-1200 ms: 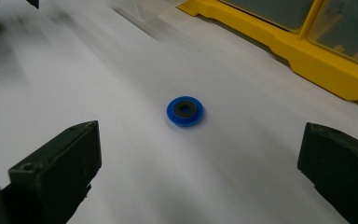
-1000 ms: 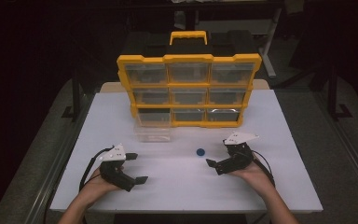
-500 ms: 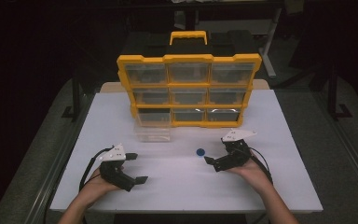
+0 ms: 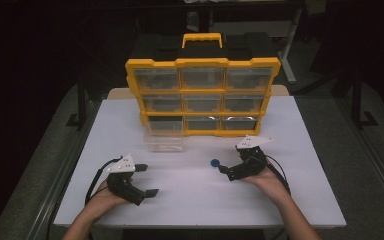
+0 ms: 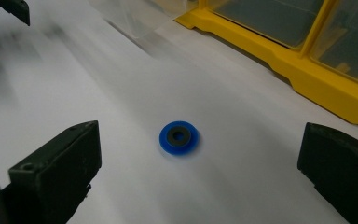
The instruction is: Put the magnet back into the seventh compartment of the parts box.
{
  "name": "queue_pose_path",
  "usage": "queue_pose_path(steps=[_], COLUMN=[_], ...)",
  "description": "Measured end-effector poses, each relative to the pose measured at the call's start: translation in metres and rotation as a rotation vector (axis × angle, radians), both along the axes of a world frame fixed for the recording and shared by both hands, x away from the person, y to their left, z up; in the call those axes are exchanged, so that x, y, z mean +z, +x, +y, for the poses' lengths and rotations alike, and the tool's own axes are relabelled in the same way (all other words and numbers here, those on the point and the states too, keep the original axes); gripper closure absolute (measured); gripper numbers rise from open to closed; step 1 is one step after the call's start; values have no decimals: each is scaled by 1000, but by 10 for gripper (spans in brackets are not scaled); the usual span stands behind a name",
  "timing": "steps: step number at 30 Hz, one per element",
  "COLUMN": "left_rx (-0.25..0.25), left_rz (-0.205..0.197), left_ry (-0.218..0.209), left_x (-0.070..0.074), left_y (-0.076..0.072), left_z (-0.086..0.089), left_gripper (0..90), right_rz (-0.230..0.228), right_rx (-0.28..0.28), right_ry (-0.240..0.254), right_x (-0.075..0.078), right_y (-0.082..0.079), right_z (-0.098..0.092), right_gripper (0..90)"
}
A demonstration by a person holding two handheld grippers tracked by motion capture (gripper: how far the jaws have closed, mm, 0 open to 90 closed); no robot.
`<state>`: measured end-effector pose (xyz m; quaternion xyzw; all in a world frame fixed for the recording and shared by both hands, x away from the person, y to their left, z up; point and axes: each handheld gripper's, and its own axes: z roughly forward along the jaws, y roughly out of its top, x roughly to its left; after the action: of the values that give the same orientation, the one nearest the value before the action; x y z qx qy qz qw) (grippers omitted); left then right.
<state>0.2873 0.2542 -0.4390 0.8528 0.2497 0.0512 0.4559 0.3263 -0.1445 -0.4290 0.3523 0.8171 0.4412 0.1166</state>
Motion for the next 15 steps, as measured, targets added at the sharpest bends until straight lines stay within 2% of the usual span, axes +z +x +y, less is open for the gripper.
queue_pose_path(steps=[15], left_rx=[0], left_rz=[-1], left_ry=[0], left_x=[0], left_y=[0], left_z=[0], left_gripper=[0], right_rz=[-4], right_rx=[-3], right_ry=[-6], right_x=[1], right_y=[8], right_z=[4], right_gripper=[0])
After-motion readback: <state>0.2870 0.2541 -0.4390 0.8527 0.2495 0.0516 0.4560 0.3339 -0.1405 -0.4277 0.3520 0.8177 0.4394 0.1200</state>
